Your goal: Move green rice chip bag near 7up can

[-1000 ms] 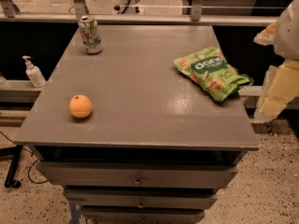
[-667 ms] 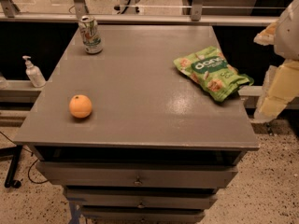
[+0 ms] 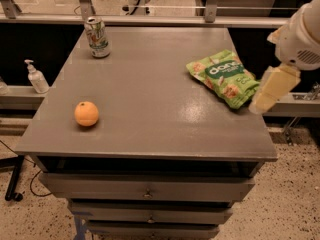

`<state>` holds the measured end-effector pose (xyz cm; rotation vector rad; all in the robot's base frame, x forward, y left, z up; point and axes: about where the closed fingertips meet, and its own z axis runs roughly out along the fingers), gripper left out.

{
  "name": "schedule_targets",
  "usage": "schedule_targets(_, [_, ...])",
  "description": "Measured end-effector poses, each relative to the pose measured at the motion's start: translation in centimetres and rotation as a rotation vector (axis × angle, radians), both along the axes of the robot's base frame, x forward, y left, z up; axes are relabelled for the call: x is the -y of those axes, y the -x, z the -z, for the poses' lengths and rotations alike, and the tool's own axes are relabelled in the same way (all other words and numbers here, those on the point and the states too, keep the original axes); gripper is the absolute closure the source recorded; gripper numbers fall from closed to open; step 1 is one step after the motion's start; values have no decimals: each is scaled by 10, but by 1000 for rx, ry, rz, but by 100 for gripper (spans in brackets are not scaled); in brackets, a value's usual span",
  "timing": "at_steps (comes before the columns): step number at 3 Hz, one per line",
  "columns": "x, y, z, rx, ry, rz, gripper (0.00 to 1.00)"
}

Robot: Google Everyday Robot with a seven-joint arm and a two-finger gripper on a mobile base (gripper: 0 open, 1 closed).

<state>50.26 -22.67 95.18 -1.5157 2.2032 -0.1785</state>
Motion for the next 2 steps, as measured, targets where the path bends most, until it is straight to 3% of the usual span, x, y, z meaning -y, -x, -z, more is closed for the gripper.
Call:
schedule_targets(1, [-2,-44,22,17,-104,84,0])
schedule_targets(2, [-10,-70,45,8,-197,147,0])
